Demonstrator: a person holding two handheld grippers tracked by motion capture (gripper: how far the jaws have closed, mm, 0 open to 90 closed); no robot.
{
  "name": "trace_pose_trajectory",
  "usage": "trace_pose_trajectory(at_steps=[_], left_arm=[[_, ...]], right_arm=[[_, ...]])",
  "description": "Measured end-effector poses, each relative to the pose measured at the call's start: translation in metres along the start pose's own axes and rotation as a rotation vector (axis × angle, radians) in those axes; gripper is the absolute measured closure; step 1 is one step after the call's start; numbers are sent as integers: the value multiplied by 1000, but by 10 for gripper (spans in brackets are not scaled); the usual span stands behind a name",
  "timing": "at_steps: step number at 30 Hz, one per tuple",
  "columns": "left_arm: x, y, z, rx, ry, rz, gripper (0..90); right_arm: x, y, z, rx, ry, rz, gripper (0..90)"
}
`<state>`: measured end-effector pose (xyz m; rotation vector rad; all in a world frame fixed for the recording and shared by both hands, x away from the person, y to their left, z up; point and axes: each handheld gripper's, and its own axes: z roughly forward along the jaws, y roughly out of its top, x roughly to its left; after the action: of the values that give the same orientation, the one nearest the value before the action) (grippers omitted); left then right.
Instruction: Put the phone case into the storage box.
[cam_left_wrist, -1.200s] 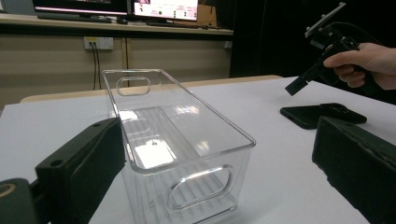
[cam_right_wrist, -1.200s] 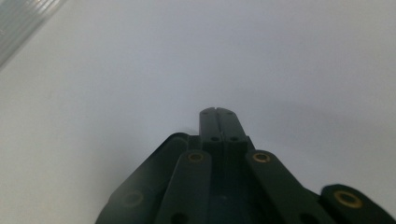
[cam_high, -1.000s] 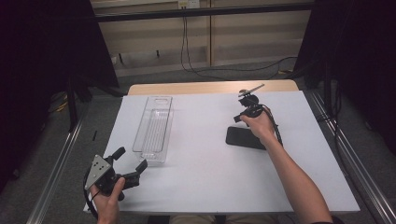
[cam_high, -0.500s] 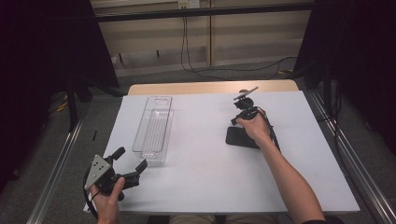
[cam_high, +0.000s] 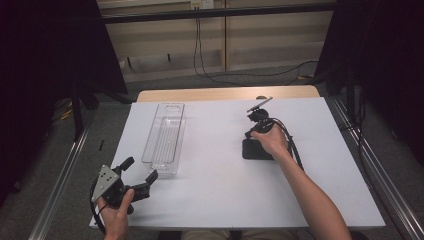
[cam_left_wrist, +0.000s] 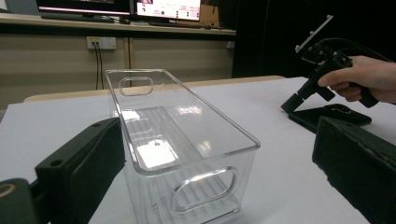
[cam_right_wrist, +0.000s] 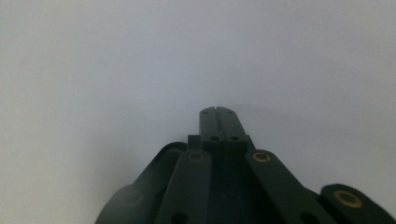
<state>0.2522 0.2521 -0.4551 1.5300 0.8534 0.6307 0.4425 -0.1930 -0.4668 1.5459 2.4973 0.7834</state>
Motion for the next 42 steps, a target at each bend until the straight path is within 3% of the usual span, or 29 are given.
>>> trace_pose_trajectory(at_steps=[12,13,16,21,30,32,42], left_arm=[[-1,0,6,8,-20,3,26],[-1,-1,7,11,-4,-1,26],[-1,0,7,16,-21,10,26],[-2,-1,8,12,-2,1,33],[-1,0,9,12,-9,8,32],[-1,0,8,12,-12,8,32],[-2,0,9,13,-17,10,32]], right_arm=[[6,-15,-4,-23,52,-7,900],[7,-16,-4,-23,55,-10,900],[9,-19,-5,-29,65,-21,900],[14,-23,-8,-15,67,-30,900],[22,-37,-13,-26,74,-37,900],[23,-39,-13,-35,83,-60,900],[32,-48,-17,-20,107,-64,900]])
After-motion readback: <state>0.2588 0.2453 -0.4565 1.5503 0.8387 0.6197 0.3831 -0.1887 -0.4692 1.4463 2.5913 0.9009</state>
